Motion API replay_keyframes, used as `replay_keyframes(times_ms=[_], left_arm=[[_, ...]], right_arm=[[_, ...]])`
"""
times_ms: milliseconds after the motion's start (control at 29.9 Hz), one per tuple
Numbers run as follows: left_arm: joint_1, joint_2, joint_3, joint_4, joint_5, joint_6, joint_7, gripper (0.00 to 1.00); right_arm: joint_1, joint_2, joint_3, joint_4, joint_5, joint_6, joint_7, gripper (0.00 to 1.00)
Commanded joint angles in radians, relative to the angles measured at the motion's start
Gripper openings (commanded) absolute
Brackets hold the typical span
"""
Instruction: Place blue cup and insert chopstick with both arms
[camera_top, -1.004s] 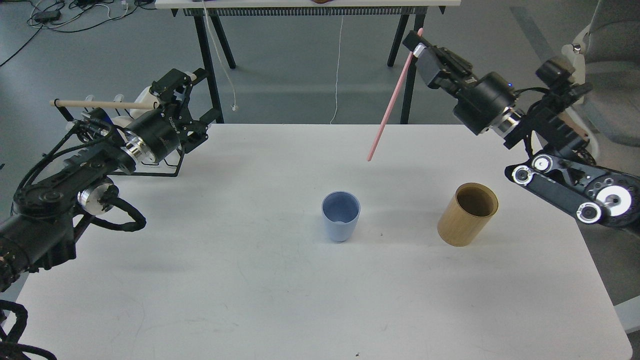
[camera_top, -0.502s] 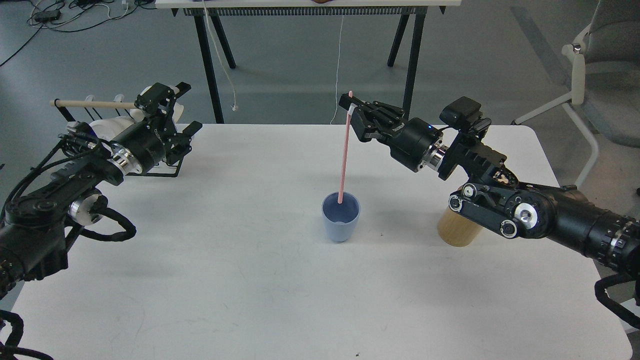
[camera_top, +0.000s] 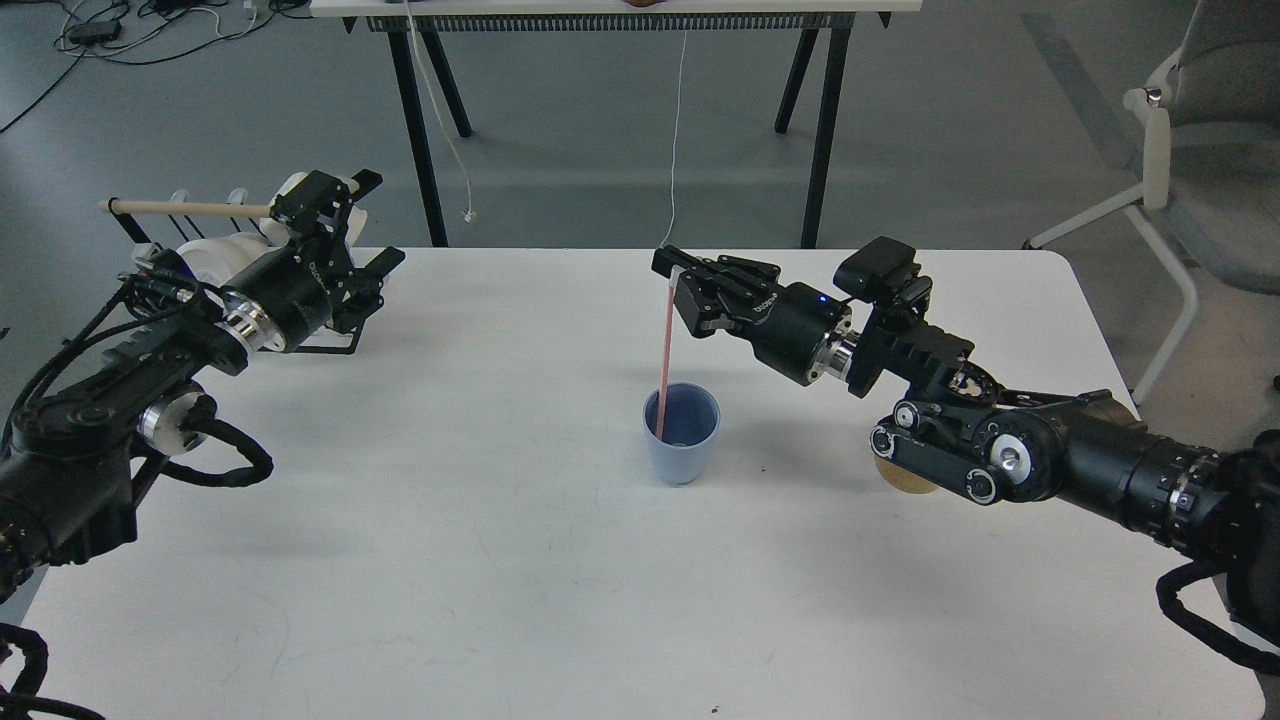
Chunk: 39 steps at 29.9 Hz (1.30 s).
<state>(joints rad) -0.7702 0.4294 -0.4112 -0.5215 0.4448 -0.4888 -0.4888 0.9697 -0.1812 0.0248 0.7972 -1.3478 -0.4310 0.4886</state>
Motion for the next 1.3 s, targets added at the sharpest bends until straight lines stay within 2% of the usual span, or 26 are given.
replay_keyframes(times_ms=[0,134,301,368,435,535,636,736,803,1271], left_arm=[[-0.001,-0.001,-0.001,-0.002,0.000,0.000,0.000,0.99],[-0.003,-0.006,-0.005,-0.006,-0.002,0.000,0.000,0.99],[-0.017,-0.008,-0.012,-0.012,-0.005,0.000,0.000,0.99],[-0.021,-0.008,-0.030,-0.015,-0.005,0.000,0.000,0.99],[-0.021,-0.008,-0.058,-0.023,-0.005,0.000,0.000,0.99],[-0.023,-0.008,-0.086,-0.055,-0.006,0.000,0.000,0.99],[-0.023,-0.003,-0.132,-0.095,-0.009,0.000,0.000,0.99],[-0.015,0.000,-0.187,-0.107,-0.017,0.000,0.000,0.99],[-0.011,0.000,-0.216,-0.107,-0.020,0.000,0.000,0.99],[0.016,-0.003,-0.222,-0.107,-0.020,0.000,0.000,0.99]], right_arm=[[0.011,0.009,0.001,0.010,0.002,-0.003,0.000,0.98],[0.052,-0.010,0.029,0.010,0.010,-0.011,0.000,0.98],[0.066,-0.067,0.249,0.019,0.048,0.003,0.000,0.99],[0.060,-0.090,0.349,0.026,0.126,0.015,0.000,0.99],[0.050,-0.130,0.404,0.043,0.296,0.075,0.000,0.99],[0.040,-0.208,0.417,0.077,0.627,0.257,0.000,0.99],[-0.002,-0.312,0.420,0.132,0.977,0.514,0.000,0.99],[-0.060,-0.379,0.428,0.131,1.186,0.794,0.000,0.99],[-0.101,-0.405,0.429,0.125,1.254,0.920,0.000,0.99],[-0.157,-0.429,0.477,0.054,1.276,0.920,0.000,0.99]])
